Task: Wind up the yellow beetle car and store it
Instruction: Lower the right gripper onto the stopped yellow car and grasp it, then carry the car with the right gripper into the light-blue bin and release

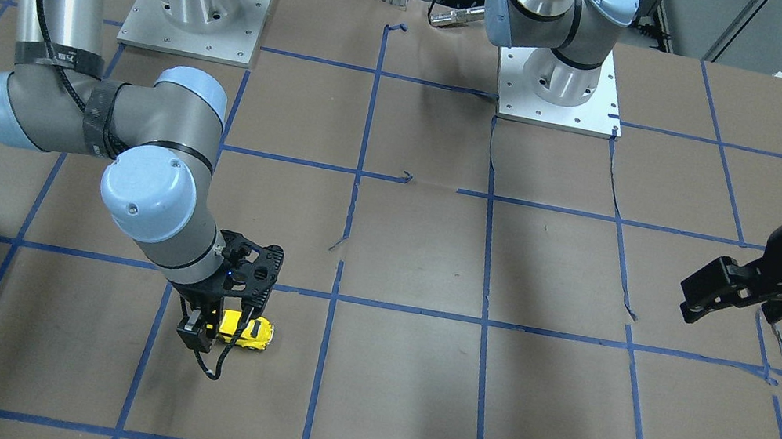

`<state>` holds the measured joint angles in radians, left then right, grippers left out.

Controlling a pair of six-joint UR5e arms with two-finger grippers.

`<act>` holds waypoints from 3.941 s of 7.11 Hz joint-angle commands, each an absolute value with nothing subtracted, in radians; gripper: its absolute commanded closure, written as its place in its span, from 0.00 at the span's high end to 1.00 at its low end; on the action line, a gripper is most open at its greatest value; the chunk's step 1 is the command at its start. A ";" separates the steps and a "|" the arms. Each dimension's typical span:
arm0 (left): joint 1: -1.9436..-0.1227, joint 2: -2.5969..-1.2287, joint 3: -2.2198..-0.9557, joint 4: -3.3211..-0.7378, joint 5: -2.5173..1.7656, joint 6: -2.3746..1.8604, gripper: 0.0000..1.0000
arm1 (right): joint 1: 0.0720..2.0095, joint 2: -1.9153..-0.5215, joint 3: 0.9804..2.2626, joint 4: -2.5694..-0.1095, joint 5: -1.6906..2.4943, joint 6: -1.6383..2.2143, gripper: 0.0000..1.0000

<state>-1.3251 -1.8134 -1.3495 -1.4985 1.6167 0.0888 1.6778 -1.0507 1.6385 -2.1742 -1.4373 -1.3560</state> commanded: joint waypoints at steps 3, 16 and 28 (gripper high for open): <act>-1.327 -1.805 -1.365 -1.497 1.614 0.089 1.00 | 1.678 -0.989 1.646 -2.243 -1.436 -1.413 0.70; -1.325 -1.810 -1.362 -1.486 1.592 0.089 1.00 | 0.933 -1.065 1.424 -1.968 -1.513 -2.069 0.00; -1.410 -1.789 -1.350 -1.499 1.611 0.089 1.00 | 1.143 -1.207 1.439 -1.906 -1.445 -1.605 1.00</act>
